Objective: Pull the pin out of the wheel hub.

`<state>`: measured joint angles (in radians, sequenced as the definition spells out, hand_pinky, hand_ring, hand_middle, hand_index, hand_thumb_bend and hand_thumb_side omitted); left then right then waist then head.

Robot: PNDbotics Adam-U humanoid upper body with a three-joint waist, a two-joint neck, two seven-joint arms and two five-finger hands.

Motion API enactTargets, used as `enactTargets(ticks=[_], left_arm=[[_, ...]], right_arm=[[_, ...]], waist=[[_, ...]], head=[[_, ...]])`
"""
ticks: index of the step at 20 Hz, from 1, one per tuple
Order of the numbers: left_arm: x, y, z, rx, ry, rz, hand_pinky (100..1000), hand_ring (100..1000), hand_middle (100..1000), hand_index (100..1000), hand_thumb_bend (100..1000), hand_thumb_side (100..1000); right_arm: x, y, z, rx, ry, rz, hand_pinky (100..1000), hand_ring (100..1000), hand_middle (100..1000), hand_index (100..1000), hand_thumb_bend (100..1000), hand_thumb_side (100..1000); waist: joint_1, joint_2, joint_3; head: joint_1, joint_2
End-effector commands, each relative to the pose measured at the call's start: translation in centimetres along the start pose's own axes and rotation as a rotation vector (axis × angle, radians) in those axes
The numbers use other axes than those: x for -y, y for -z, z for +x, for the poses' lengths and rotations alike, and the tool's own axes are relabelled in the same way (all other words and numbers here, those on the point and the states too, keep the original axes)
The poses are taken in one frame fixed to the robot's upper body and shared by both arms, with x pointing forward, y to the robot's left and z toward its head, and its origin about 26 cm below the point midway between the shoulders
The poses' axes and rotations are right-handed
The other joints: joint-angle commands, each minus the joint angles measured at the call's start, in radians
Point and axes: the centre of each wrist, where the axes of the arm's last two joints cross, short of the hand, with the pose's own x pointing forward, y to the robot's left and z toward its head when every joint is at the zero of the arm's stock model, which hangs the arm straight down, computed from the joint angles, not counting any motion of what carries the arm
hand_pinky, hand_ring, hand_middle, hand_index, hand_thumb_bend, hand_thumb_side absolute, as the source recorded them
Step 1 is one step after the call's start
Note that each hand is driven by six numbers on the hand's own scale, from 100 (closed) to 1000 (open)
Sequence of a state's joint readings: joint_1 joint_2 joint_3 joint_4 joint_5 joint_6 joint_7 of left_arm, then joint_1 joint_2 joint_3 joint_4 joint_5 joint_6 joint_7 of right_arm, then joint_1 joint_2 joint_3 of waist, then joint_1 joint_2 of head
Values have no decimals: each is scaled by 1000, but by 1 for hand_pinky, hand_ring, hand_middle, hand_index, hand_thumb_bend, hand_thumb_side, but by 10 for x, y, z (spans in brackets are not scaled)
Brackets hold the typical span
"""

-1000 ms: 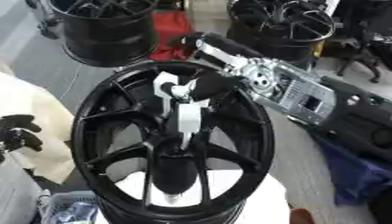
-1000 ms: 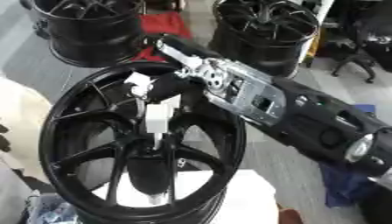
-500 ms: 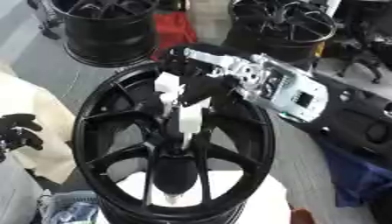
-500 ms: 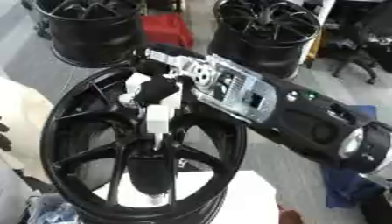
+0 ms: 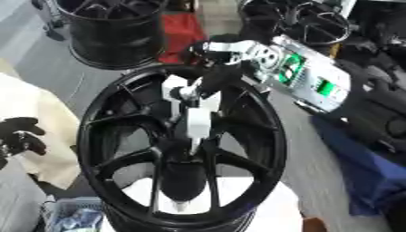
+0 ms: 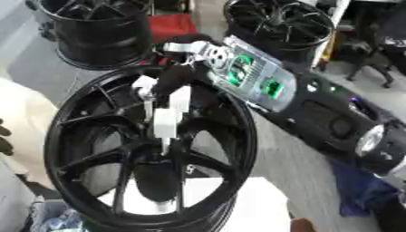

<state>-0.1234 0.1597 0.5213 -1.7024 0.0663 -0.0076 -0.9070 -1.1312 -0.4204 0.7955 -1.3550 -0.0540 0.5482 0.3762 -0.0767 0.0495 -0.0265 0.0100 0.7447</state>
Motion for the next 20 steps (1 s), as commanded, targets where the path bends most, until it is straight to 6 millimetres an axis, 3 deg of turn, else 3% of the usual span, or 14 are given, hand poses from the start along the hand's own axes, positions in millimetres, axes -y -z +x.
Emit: enactTargets(ticks=[1, 12, 20], left_arm=[[-5, 2, 10, 14, 35, -6, 590, 585, 629, 799, 100, 794], [-5, 1, 9, 15, 36, -3, 590, 586, 629, 799, 100, 795], [-4, 1, 8, 13, 33, -2, 590, 586, 629, 799, 100, 796]], right_arm=[[22, -4, -15, -52, -17, -30, 901, 934, 907, 962, 391, 322], [43, 3, -59, -138, -50, 22, 900, 926, 884, 958, 385, 292], [45, 9, -70, -148, -122, 104, 894, 914, 867, 949, 374, 275]], waist=[[9, -16, -1], [11, -14, -2], [12, -14, -2]], head=[[4, -10], [8, -13], [8, -15]])
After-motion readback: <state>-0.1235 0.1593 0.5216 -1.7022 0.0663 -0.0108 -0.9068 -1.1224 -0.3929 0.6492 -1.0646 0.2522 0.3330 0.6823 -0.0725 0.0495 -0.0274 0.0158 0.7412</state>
